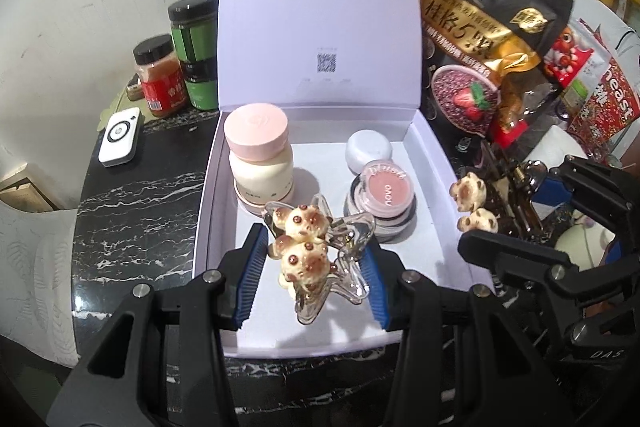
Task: Organize objects
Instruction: 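Lower star clip into box with left tool while right tool sets claw clip on compact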
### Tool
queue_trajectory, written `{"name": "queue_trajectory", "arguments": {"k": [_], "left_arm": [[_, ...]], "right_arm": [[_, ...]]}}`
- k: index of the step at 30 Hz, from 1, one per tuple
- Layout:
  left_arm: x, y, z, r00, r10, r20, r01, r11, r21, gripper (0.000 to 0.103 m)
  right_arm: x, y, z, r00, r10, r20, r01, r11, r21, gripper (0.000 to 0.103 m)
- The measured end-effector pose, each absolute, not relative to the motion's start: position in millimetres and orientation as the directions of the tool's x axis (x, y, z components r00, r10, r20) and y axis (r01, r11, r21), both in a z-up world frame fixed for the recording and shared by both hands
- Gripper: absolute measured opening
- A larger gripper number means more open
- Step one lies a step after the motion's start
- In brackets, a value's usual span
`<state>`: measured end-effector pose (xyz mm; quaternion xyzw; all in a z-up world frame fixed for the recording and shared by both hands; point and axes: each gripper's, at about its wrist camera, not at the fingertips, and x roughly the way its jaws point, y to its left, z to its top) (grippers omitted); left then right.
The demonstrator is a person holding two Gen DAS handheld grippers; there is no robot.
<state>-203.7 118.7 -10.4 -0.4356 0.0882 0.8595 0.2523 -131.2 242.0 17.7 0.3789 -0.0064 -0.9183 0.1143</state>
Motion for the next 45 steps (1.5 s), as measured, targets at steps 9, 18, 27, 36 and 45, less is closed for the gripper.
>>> {"name": "queue_trajectory", "arguments": {"k": [9, 18, 27, 36, 45], "left_arm": [[-226.9, 117.4, -34.5, -0.478, 0.328, -0.815, -0.479, -0.875, -0.071, 0.044], [-239.4, 116.8, -52.4, -0.476, 0.306, -0.824, -0.449, -0.891, -0.071, 0.044], [-248.1, 115.9, -68.6, -0.478, 0.276, -0.834, -0.413, -0.909, -0.063, 0.044], [-248.1, 116.3, -74.4, -0.512, 0.251, -0.821, -0.381, -0.924, -0.045, 0.044], [-245.3, 120.1, -74.1, -0.516, 0.259, -0.816, -0.397, -0.917, -0.04, 0.044]], "right_arm": [[-160.0, 246.4, -0.4, -0.672, -0.19, -0.716, 0.173, -0.98, 0.098, 0.053], [-178.8, 253.7, -12.0, -0.666, -0.174, -0.725, 0.14, -0.984, 0.108, 0.053], [-197.6, 264.7, -25.5, -0.673, -0.131, -0.728, 0.091, -0.991, 0.094, 0.053], [-213.7, 269.1, -34.8, -0.676, -0.121, -0.727, 0.068, -0.993, 0.102, 0.053], [-212.0, 267.0, -44.5, -0.657, -0.137, -0.741, 0.084, -0.991, 0.108, 0.053]]}}
